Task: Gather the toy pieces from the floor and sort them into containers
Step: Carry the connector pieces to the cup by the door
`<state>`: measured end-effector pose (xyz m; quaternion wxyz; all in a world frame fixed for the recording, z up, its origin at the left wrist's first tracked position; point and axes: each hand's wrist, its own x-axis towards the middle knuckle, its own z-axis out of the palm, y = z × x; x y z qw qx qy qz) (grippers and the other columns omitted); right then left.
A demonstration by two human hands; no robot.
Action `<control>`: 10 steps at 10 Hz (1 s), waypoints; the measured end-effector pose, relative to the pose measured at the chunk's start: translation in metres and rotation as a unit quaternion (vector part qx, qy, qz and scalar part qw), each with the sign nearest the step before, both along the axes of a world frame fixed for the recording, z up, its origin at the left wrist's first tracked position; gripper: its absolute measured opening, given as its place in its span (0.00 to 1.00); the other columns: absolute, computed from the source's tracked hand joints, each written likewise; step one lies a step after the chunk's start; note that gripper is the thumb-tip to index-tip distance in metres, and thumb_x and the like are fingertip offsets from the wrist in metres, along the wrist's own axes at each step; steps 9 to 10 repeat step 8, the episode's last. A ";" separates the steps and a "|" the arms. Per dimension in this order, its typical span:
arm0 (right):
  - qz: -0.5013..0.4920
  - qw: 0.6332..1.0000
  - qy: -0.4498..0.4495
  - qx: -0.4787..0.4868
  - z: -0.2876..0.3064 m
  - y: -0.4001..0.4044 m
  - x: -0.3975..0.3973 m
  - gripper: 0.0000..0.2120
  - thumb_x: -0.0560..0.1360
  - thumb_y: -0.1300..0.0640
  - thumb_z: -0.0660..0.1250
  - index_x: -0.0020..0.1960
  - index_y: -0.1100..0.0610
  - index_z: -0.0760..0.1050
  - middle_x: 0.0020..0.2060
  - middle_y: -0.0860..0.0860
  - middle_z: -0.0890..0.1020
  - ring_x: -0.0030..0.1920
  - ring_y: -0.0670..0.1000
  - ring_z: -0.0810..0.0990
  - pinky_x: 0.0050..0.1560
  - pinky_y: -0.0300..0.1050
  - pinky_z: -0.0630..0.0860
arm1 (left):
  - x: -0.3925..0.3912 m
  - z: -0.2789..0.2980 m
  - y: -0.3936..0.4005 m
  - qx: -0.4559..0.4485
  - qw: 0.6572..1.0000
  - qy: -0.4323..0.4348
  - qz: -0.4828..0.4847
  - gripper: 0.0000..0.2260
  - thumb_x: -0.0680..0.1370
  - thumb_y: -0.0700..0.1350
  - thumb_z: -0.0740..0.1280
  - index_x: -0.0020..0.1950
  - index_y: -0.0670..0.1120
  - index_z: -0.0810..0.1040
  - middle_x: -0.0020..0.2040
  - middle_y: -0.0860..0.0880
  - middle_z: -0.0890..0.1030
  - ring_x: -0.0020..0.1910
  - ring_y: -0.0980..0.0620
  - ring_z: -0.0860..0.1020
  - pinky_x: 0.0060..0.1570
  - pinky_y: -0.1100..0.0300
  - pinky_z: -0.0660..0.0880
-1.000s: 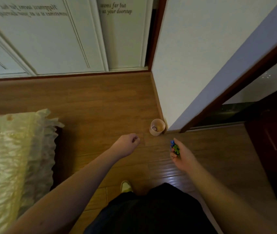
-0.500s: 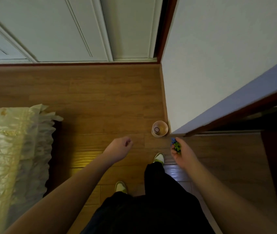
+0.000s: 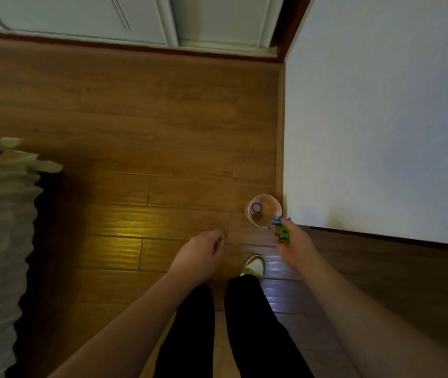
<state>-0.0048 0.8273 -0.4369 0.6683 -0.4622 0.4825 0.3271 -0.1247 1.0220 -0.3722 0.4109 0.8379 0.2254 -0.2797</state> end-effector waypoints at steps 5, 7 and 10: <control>0.087 0.975 0.040 -0.200 -0.335 0.011 0.053 0.17 0.79 0.65 0.62 0.67 0.59 0.69 0.66 0.59 0.72 0.51 0.54 0.76 0.48 0.44 0.77 | -0.016 -0.271 0.039 0.013 1.000 -0.010 0.000 0.05 0.79 0.48 0.62 0.46 0.55 0.76 0.36 0.58 0.74 0.34 0.63 0.73 0.31 0.69 0.65; 0.132 0.970 0.086 -0.184 -0.351 0.017 0.064 0.24 0.77 0.53 0.66 0.71 0.56 0.66 0.65 0.55 0.75 0.60 0.56 0.76 0.59 0.56 0.77 | -0.023 -0.280 0.043 0.017 1.000 0.020 0.011 0.04 0.79 0.48 0.62 0.46 0.55 0.76 0.35 0.57 0.74 0.34 0.61 0.73 0.33 0.67 0.65; 0.127 0.971 0.063 -0.193 -0.329 0.019 0.067 0.24 0.77 0.55 0.65 0.72 0.54 0.65 0.64 0.56 0.75 0.59 0.55 0.77 0.47 0.50 0.78 | -0.014 -0.261 0.043 0.024 0.999 0.017 0.014 0.05 0.79 0.48 0.61 0.49 0.53 0.76 0.41 0.55 0.78 0.39 0.55 0.76 0.40 0.58 0.73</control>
